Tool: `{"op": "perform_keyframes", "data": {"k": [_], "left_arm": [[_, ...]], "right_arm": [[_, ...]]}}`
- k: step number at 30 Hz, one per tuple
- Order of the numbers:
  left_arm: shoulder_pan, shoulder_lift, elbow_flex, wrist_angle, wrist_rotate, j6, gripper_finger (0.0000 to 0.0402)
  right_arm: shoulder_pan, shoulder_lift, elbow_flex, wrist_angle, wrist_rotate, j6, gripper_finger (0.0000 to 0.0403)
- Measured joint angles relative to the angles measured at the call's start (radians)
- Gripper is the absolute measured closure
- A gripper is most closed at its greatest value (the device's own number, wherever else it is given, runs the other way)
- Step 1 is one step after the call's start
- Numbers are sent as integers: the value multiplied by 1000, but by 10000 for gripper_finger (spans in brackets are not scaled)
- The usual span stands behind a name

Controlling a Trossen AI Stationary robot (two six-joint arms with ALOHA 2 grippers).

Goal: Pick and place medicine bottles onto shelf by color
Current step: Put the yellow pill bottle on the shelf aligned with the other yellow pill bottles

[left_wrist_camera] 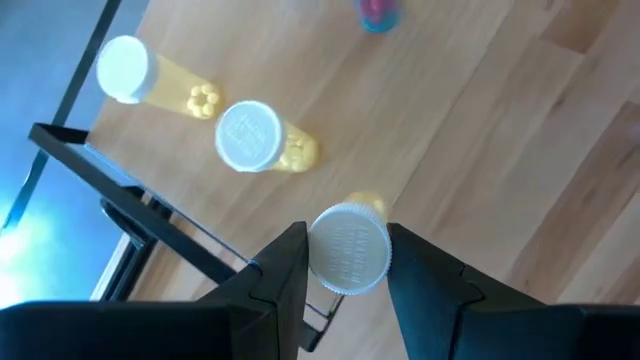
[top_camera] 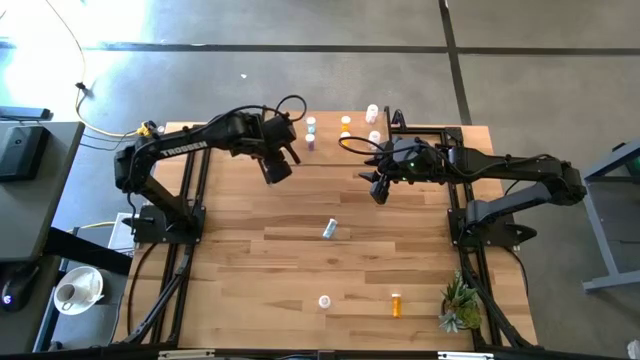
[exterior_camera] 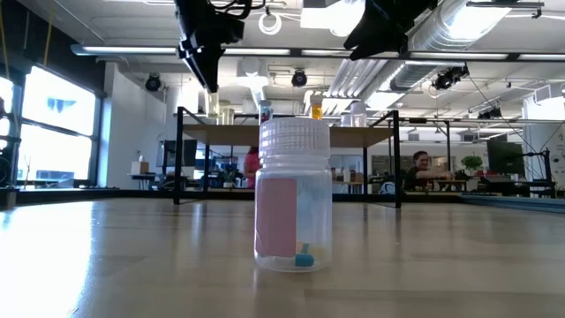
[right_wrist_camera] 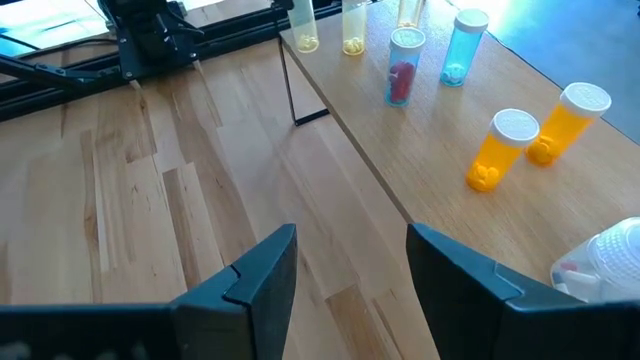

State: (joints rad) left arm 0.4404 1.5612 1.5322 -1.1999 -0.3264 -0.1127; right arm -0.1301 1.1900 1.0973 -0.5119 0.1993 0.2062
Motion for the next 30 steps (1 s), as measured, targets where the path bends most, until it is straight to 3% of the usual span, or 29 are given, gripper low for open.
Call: {"op": "perform_keyframes", "data": {"k": [30], "left_arm": [[-1, 64, 1, 46, -15, 43, 289]], "right_arm": [[0, 0, 0, 0, 0, 3, 221]]}}
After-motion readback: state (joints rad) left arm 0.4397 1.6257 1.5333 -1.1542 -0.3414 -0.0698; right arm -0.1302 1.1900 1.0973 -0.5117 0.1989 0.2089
